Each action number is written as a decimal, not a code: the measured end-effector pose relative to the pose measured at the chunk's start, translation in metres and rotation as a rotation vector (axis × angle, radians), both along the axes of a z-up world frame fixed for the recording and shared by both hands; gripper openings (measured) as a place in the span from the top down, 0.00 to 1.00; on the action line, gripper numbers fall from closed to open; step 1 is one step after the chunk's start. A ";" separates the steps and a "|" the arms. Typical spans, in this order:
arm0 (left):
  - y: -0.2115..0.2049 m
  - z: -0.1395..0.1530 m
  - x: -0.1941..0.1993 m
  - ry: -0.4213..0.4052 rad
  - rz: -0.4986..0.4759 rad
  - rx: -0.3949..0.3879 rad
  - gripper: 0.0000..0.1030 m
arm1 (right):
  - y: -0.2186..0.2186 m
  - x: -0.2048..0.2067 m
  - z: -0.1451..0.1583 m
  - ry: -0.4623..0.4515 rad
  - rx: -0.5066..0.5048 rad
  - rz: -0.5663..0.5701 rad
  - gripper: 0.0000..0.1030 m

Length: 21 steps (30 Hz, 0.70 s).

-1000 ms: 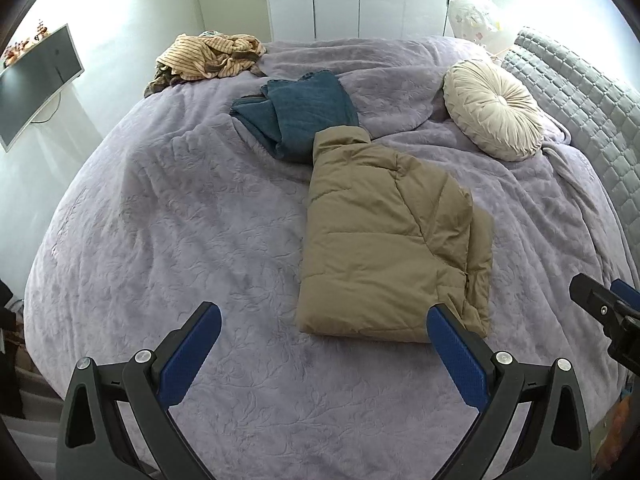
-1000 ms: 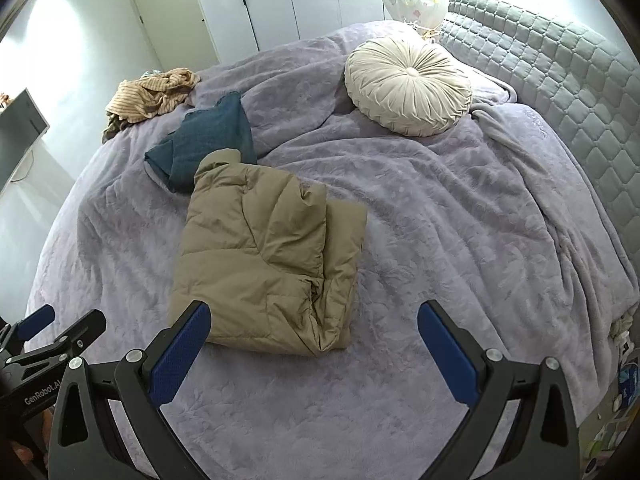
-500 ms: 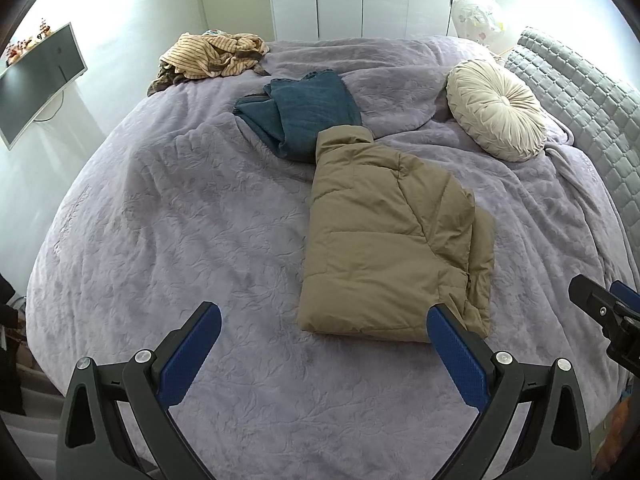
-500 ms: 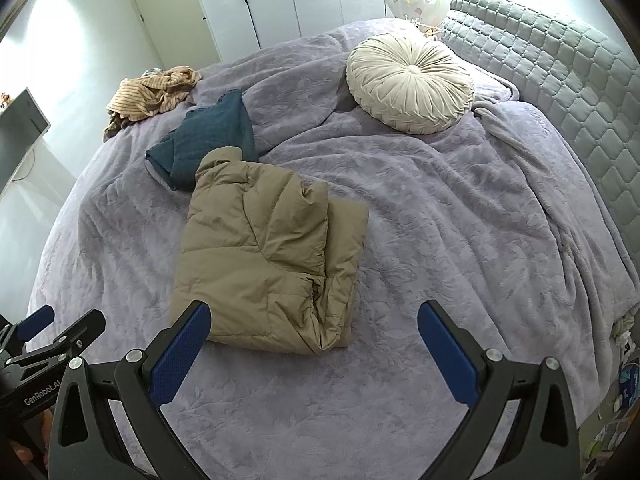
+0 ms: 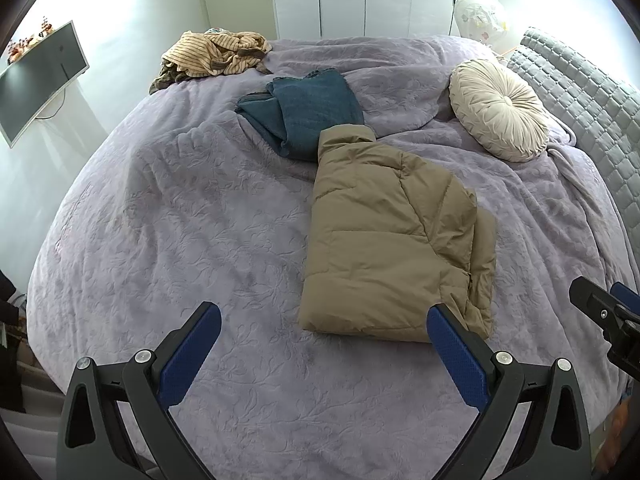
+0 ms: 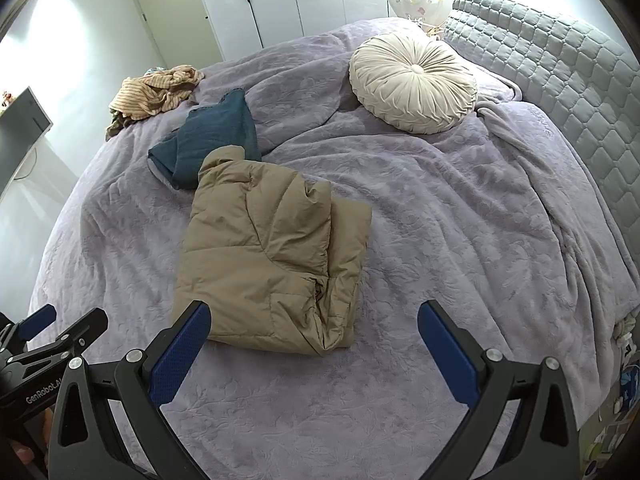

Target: Fold large clothes

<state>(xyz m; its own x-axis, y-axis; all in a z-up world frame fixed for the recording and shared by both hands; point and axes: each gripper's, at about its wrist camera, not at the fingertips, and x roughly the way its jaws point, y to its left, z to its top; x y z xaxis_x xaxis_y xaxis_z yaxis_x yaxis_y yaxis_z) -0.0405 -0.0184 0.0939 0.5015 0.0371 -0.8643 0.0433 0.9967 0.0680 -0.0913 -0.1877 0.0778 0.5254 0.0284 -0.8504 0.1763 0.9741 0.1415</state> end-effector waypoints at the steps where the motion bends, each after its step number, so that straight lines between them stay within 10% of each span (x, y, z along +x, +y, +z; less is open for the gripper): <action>1: 0.000 0.000 0.000 0.000 -0.001 0.000 0.00 | 0.000 0.000 0.000 -0.001 0.001 0.001 0.00; 21: -0.001 0.000 0.001 0.001 0.000 0.002 0.00 | 0.000 0.000 0.000 0.000 0.000 0.004 0.00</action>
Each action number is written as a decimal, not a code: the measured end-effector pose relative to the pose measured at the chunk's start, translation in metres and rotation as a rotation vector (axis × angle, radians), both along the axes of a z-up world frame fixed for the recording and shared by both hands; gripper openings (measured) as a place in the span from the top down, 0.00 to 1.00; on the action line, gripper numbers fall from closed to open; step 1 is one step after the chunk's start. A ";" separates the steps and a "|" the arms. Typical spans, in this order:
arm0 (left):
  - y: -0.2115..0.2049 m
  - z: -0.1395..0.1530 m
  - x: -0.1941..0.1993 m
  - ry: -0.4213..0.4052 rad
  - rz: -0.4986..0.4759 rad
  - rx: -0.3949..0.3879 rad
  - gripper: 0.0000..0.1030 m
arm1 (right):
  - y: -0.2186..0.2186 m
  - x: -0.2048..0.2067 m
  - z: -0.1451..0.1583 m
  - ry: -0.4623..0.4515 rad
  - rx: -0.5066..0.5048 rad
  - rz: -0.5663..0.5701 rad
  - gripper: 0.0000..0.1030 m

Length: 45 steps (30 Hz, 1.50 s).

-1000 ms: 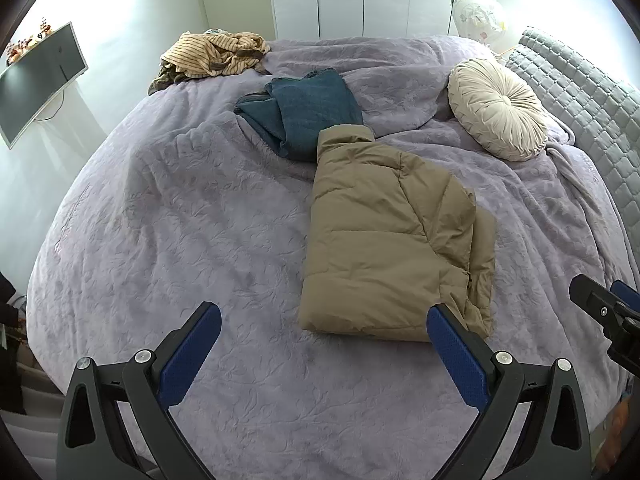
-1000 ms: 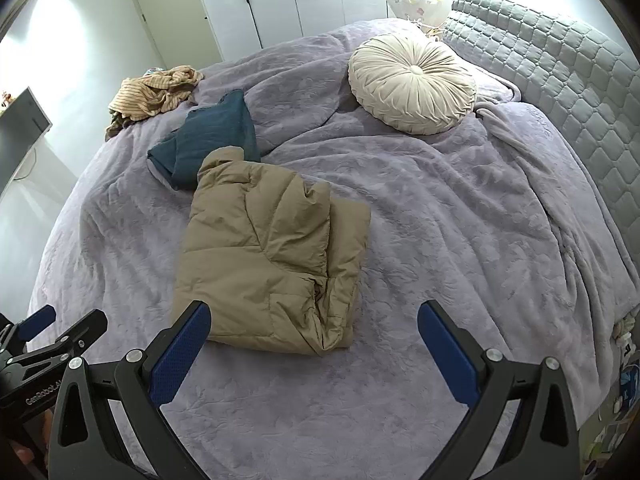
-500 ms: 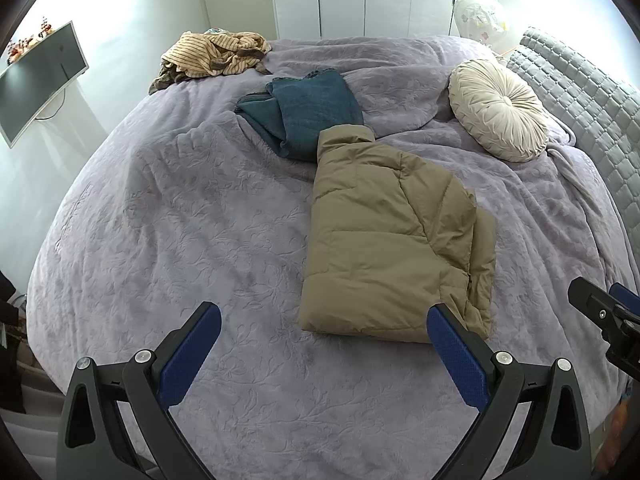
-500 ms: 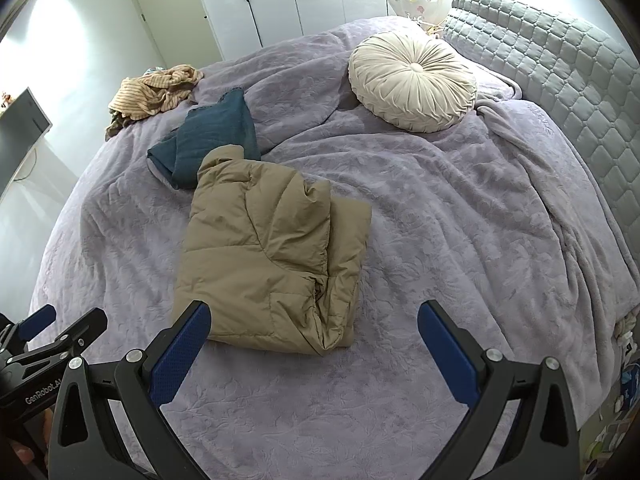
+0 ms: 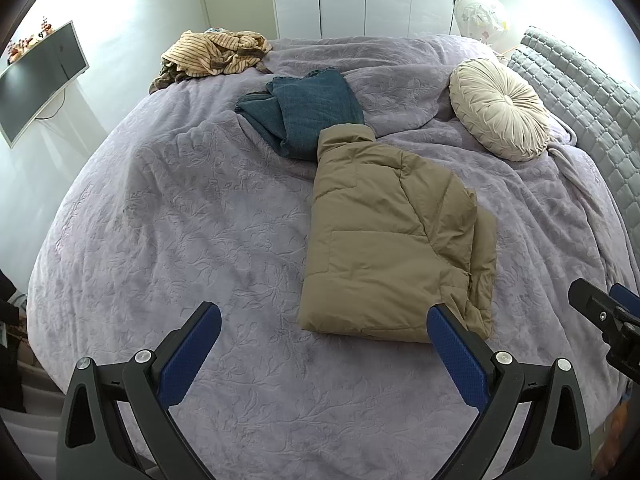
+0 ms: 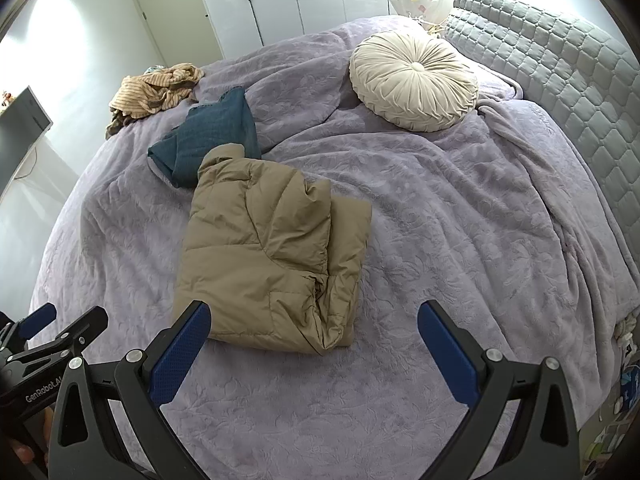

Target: Fold large clothes

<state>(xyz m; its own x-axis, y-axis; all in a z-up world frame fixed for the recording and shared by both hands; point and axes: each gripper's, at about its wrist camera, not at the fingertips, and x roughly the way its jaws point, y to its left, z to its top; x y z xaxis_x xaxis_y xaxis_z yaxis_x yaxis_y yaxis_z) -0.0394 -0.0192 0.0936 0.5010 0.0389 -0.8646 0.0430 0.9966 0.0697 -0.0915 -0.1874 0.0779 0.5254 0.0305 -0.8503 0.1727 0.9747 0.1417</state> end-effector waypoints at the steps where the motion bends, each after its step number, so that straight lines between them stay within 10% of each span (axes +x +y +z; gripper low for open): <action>1: 0.000 0.000 0.000 0.000 0.000 0.001 0.00 | 0.000 0.000 0.000 0.000 0.000 0.000 0.00; 45: -0.005 0.001 0.005 0.004 0.006 0.004 0.00 | 0.000 0.001 -0.001 0.002 0.005 0.003 0.00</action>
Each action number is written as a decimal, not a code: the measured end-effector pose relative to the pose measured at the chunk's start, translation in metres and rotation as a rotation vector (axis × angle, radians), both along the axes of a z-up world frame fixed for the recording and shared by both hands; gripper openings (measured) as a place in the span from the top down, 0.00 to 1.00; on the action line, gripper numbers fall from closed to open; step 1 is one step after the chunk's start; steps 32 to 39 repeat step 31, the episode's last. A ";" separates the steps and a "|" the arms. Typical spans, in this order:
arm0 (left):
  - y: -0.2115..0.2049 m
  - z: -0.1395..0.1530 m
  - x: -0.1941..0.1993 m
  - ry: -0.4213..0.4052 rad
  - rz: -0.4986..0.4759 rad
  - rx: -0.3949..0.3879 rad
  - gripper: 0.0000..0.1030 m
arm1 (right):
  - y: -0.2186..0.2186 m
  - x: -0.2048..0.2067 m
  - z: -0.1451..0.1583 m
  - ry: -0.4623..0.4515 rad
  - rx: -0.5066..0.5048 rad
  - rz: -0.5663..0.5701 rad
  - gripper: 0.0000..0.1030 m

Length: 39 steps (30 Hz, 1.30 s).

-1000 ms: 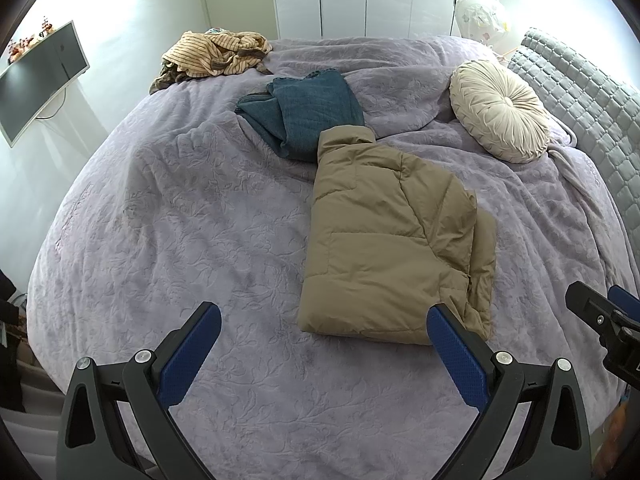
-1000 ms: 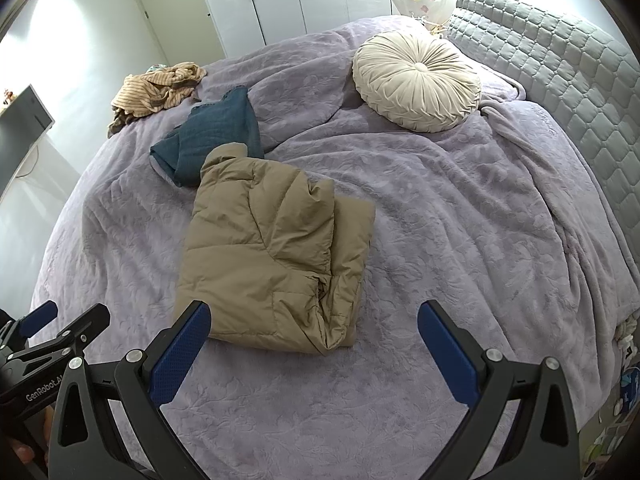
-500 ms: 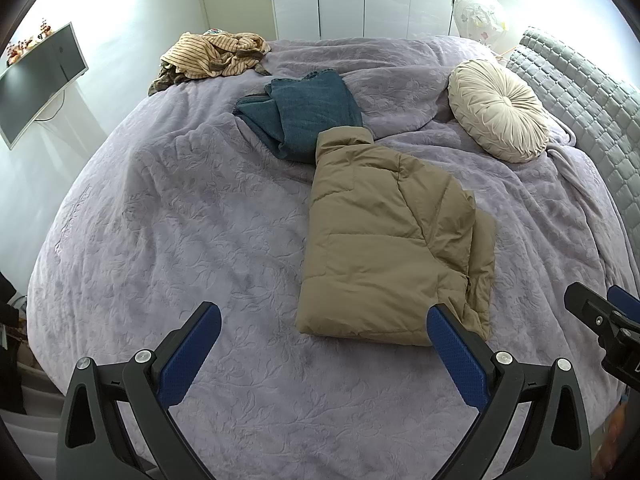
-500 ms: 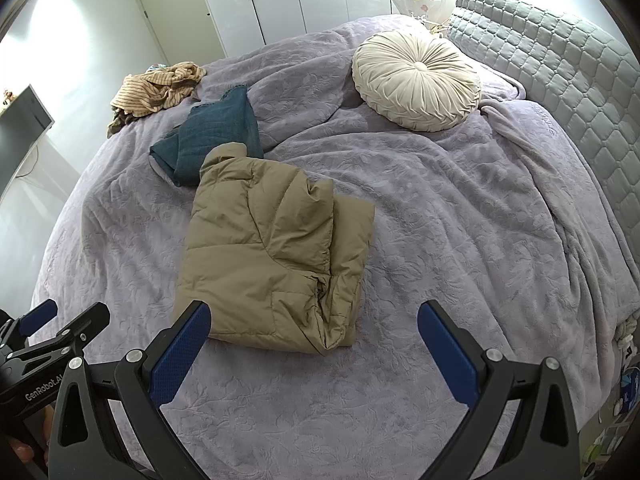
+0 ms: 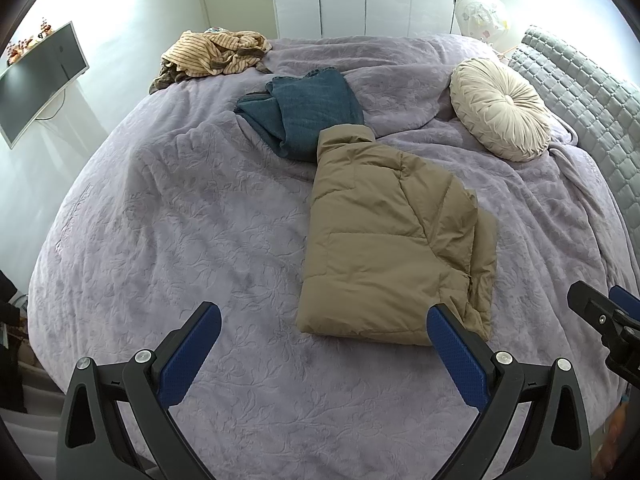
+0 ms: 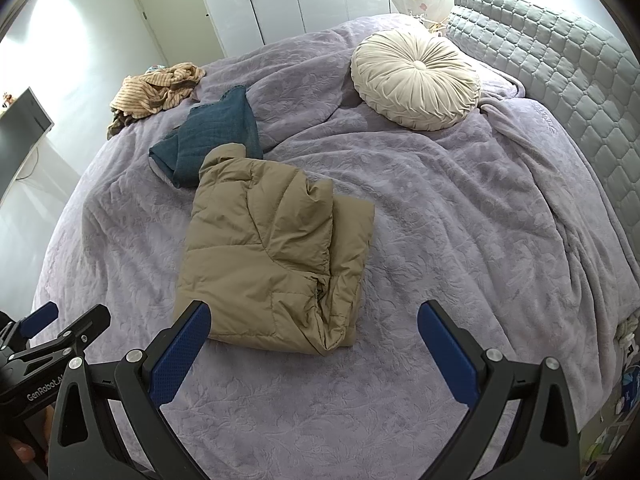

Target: Fold large clothes

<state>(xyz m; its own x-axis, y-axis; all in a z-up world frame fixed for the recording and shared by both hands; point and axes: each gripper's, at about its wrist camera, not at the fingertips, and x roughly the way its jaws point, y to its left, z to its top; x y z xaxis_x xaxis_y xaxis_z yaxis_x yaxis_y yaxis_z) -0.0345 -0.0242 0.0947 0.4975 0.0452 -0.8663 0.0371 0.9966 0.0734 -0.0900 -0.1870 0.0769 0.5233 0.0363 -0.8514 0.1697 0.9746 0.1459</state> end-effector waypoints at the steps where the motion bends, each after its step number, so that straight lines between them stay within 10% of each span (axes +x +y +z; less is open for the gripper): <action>1: 0.000 0.000 0.000 -0.002 0.002 0.001 0.00 | 0.000 0.000 0.000 -0.001 0.001 0.000 0.00; 39: -0.002 0.003 0.000 -0.015 0.003 0.009 0.00 | 0.002 -0.003 -0.003 0.008 0.013 -0.007 0.00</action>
